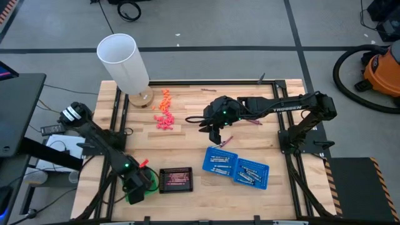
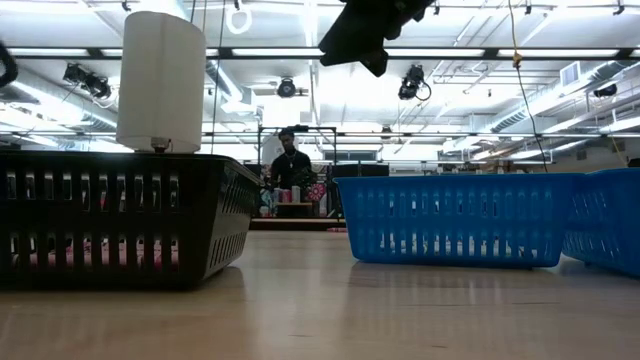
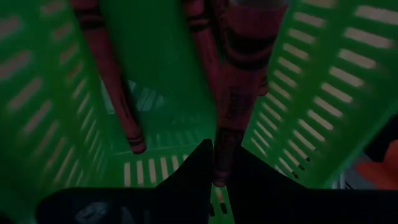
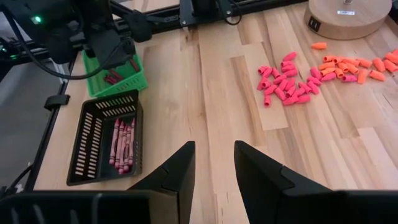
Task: Sort crayons
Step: Put the red crayon into the green bin
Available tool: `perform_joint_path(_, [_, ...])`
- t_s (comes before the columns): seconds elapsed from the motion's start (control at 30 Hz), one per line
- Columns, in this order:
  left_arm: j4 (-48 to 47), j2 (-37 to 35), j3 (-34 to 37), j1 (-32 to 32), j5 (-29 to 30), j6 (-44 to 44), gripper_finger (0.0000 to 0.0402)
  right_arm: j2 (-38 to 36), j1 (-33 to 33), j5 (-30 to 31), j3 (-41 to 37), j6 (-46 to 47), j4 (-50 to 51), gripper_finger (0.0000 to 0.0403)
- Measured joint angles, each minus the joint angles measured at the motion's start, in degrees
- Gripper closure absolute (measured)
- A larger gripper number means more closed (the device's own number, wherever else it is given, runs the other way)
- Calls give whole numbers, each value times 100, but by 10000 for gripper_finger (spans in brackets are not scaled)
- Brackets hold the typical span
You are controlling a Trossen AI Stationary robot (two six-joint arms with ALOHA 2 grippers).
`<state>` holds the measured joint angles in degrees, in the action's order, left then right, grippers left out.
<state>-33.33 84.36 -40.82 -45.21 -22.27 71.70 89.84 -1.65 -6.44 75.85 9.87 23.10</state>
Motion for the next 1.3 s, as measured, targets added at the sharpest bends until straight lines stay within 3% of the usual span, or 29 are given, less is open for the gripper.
perform_joint_path(0.2, [96,118,0,0,-97,102,350,0,-24,149,0,97,267,284])
perform_joint_path(0.4, [193,118,0,0,-120,125,290,0,-176,196,0,41,969,284])
perform_joint_path(0.57, [139,42,-18,93,-415,204,254,1,-335,372,0,-564,1613,284])
perform_joint_path(0.77, [123,-289,-221,196,-55,345,256,4,-723,1100,-17,-1154,2331,284])
perform_joint_path(0.97, [127,-686,-313,312,660,497,259,4,-1507,426,-691,-1338,2465,285])
perform_joint_path(1.3, [72,-850,-315,494,893,700,260,4,-2138,672,-1781,-1217,3380,286])
